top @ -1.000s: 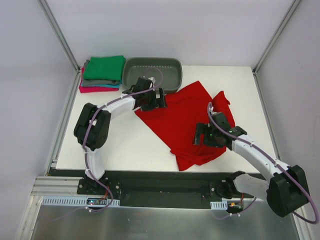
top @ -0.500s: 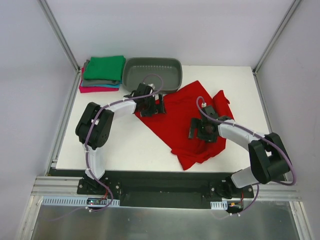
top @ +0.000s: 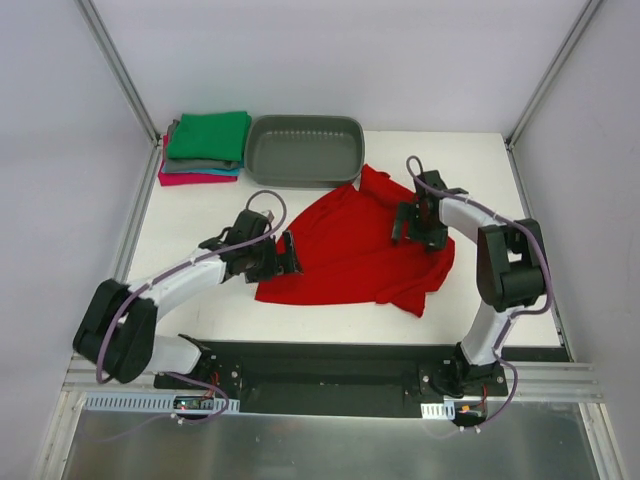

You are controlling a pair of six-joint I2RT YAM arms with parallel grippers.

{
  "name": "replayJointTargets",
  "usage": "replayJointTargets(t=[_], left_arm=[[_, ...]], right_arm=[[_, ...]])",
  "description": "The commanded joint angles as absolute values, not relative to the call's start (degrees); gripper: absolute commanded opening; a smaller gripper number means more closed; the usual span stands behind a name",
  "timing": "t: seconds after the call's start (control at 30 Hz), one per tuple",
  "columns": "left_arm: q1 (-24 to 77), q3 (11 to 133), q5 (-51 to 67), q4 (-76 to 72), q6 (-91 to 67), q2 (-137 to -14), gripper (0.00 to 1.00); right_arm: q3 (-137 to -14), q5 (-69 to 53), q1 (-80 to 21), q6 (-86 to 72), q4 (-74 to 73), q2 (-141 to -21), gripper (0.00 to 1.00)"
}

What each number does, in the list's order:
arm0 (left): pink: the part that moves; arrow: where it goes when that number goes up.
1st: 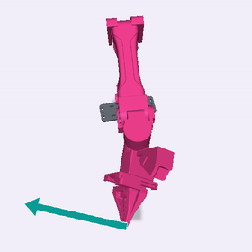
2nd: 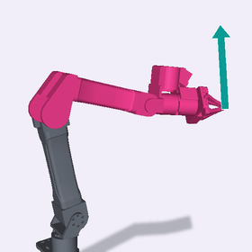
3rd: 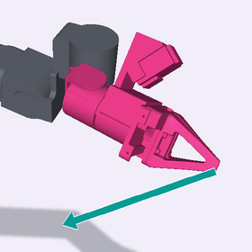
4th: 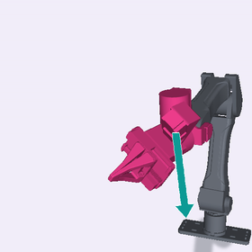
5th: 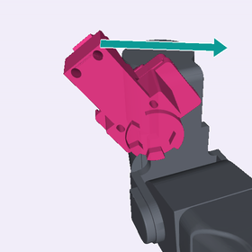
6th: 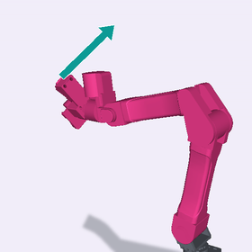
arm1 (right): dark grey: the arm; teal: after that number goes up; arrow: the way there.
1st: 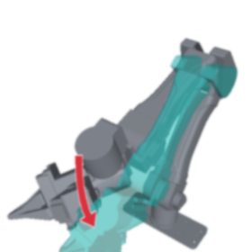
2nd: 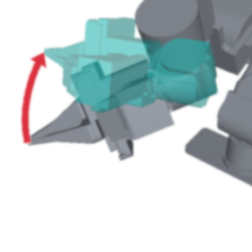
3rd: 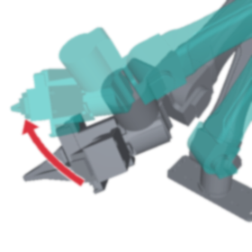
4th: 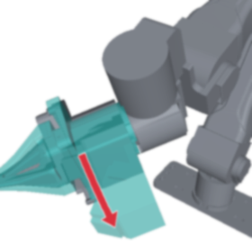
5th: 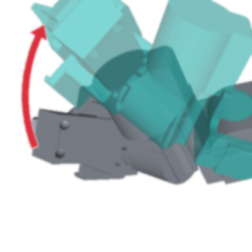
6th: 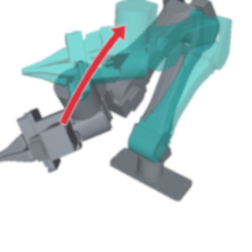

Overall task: Fold and stack the t-shirts
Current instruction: Flatten out the tshirt

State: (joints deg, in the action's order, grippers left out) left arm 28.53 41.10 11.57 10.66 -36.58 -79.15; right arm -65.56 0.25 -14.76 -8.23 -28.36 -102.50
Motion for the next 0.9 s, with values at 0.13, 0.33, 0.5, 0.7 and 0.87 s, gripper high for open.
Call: replayJointTargets(t=[0.13,0.33,0.5,0.7,0.87], left_arm=[[28.83,37.19,1.77,14.67,-39.54,-57.06,0.99],[28.65,27.44,-2.46,20.03,-45.78,-47.56,0.99],[28.39,20.66,-7.11,21.36,-50.61,-42.80,0.98],[28.30,21.97,-4.41,17.23,-51.59,-50.17,0.75],[28.30,23.11,2.00,15.03,-51.59,-58.26,0.49]], right_arm=[[-73.39,3.51,-13.97,2.46,-35.51,-96.62,0.96],[-61.38,10.18,-20.73,0.10,-36.48,-73.88,0.96],[-36.88,10.12,-20.74,-12.90,-25.25,-43.58,0.96],[-24.79,5.63,-20.74,-20.03,-20.82,-26.90,0.96],[-26.36,7.64,-20.74,-21.70,-28.02,-32.15,0.96]])
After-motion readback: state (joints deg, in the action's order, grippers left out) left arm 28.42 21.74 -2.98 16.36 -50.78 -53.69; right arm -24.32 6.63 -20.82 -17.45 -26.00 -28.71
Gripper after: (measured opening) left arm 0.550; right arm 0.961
